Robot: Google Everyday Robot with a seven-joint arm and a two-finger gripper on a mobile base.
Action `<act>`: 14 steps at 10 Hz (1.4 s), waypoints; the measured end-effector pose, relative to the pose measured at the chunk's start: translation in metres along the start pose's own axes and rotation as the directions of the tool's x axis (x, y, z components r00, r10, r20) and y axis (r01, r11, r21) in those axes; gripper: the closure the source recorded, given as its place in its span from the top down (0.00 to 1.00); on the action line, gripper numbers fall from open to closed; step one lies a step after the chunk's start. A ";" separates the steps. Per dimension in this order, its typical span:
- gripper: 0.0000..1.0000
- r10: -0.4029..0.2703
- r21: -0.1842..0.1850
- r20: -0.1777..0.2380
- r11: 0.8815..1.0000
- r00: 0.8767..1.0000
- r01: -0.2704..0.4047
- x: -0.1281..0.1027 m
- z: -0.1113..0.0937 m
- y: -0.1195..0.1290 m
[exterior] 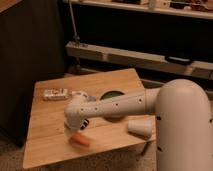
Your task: Drag the pepper across the table
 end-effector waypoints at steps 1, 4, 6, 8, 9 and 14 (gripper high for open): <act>0.10 0.005 -0.003 0.001 1.000 1.000 -0.005 -0.003 -0.001 0.002; 0.10 0.023 -0.013 0.006 1.000 1.000 -0.023 -0.011 -0.007 0.007; 0.10 0.034 -0.018 0.011 0.999 0.999 -0.034 -0.016 -0.011 0.010; 0.10 0.042 -0.020 0.014 0.999 0.999 -0.041 -0.021 -0.014 0.011; 0.10 0.046 -0.020 0.018 0.999 0.999 -0.045 -0.024 -0.014 0.012; 0.10 0.075 -0.034 0.047 0.997 0.996 -0.073 -0.042 -0.016 0.018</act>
